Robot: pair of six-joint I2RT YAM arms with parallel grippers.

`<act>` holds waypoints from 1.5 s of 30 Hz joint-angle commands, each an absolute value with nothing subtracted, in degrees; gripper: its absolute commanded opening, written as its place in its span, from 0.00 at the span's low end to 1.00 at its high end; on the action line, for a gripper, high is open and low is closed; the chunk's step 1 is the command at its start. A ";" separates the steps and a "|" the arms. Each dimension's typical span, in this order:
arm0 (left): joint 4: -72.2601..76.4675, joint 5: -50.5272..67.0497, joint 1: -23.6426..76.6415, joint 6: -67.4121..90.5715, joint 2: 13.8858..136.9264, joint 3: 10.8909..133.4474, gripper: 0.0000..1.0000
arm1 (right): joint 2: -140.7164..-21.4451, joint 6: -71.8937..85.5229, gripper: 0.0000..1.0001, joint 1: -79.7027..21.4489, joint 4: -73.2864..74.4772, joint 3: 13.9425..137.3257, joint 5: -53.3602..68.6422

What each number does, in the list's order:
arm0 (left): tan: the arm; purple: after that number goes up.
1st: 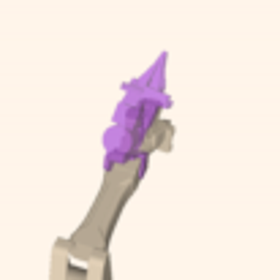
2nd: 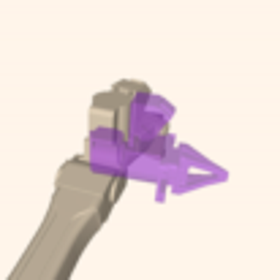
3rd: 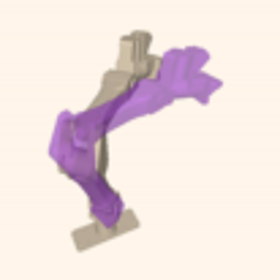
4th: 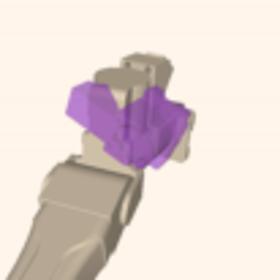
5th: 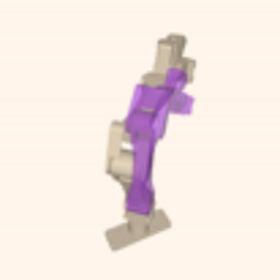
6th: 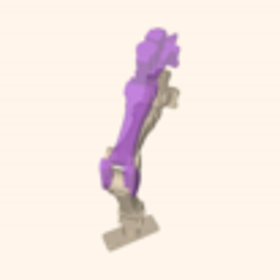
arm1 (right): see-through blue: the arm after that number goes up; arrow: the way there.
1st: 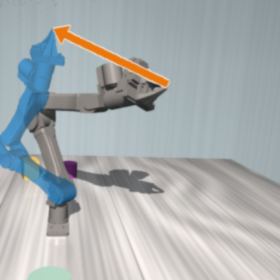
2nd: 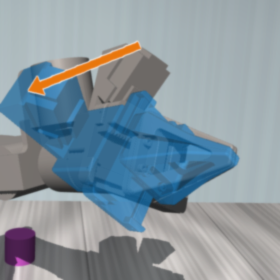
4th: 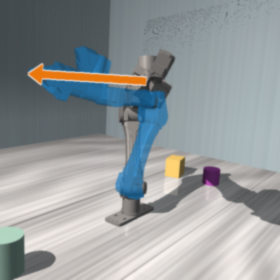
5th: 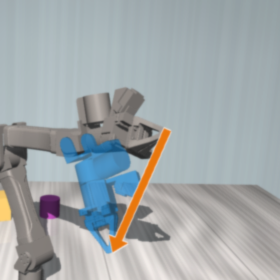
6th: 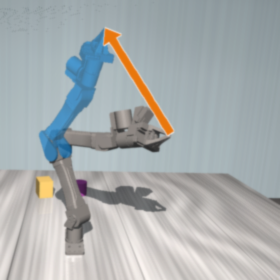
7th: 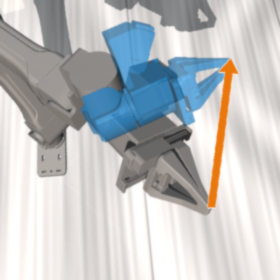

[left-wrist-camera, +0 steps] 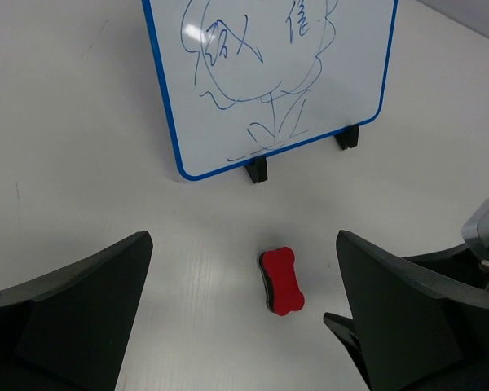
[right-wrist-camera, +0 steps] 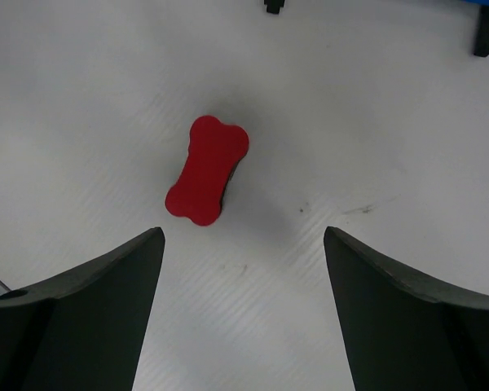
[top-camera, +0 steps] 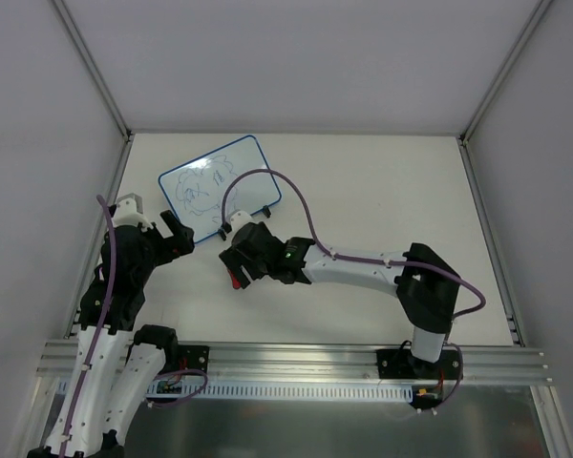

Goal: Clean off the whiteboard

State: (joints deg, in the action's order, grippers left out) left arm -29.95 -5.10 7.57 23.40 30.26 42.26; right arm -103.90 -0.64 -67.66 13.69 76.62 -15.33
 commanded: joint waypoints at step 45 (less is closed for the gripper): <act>-30.67 -8.53 8.17 24.70 32.25 41.22 0.99 | -110.86 13.10 0.29 -66.89 10.28 77.71 -23.20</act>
